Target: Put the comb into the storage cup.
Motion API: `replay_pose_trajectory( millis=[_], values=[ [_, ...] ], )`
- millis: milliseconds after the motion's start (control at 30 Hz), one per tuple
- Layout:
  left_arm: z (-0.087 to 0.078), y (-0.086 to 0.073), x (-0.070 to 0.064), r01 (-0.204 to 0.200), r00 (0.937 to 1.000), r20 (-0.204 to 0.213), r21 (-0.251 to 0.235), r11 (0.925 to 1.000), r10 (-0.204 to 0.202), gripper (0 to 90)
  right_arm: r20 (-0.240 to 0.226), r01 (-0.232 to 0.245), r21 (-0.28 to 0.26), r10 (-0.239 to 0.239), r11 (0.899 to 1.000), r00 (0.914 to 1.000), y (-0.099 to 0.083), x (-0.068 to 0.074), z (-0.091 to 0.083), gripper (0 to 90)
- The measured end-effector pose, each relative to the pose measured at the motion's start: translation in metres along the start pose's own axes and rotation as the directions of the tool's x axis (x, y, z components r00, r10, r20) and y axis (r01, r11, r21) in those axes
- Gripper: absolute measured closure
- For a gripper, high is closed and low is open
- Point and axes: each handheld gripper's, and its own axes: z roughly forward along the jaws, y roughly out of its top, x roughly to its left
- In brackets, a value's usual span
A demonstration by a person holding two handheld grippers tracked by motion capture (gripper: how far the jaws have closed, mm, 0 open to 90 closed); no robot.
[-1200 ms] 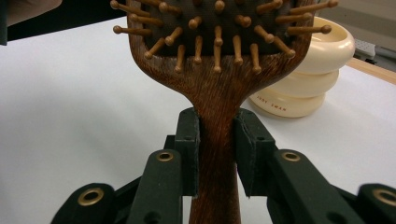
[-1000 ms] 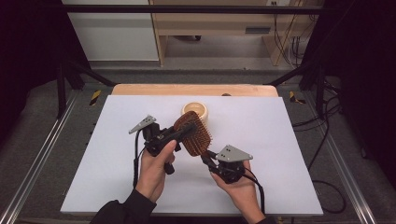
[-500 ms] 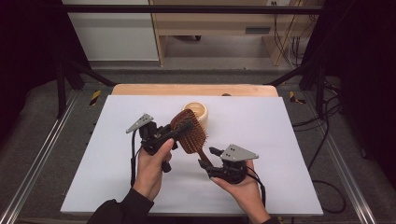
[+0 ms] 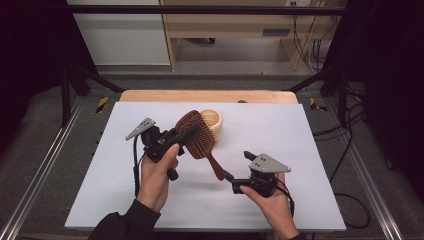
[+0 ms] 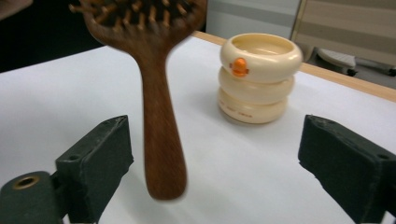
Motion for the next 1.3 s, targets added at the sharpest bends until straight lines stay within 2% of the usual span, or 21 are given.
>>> replay_pose_trajectory(
  millis=[100, 233, 400, 600, 700, 767, 867, 1067, 1300],
  values=[
    [-0.003, 0.008, -0.001, -0.011, 0.9999, -0.003, -0.012, 0.9999, 0.011, 52.0, 0.024, -0.007, 0.003, 0.007, 1.0, 0.9997, -0.005, -0.006, -0.01, 7.4],
    [-0.002, 0.016, 0.001, -0.021, 0.9996, -0.019, -0.016, 0.9996, 0.021, 52.0, 0.045, -0.06, -0.012, 0.061, 0.998, 0.9972, -0.014, -0.016, -0.024, 7.3],
    [0.0, 0.024, 0.003, -0.028, 0.9991, -0.034, -0.021, 0.9994, 0.028, 52.0, 0.096, -0.096, -0.005, 0.096, 0.995, 0.9908, -0.024, -0.025, -0.038, 9.7],
    [0.01, 0.037, 0.004, -0.035, 0.9983, -0.047, -0.026, 0.9991, 0.034, 52.0, 0.17, -0.049, -0.007, 0.049, 0.999, 0.9842, -0.033, -0.033, -0.058, 8.2],
    [0.018, 0.045, 0.004, -0.038, 0.9984, -0.044, -0.029, 0.9989, 0.036, 52.0, 0.204, -0.052, -0.024, 0.056, 0.998, 0.9773, -0.036, -0.04, -0.059, 7.4],
    [0.024, 0.051, 0.005, -0.044, 0.9982, -0.043, -0.033, 0.9985, 0.042, 52.0, 0.218, -0.039, -0.019, 0.042, 0.999, 0.975, -0.039, -0.041, -0.057, 7.6],
    [0.032, 0.061, 0.005, -0.052, 0.9974, -0.053, -0.045, 0.9976, 0.05, 52.0, 0.215, -0.028, -0.007, 0.029, 1.0, 0.9762, -0.041, -0.041, -0.054, 7.5],
    [0.043, 0.08, 0.01, -0.05, 0.9964, -0.073, -0.078, 0.9957, 0.044, 51.9, 0.204, -0.034, -0.008, 0.035, 0.999, 0.9783, -0.042, -0.041, -0.05, 7.5],
    [0.049, 0.092, 0.015, -0.066, 0.9945, -0.087, -0.1, 0.9928, 0.057, 51.9, 0.199, -0.041, -0.005, 0.041, 0.999, 0.9792, -0.043, -0.041, -0.048, 7.0]
  ],
)
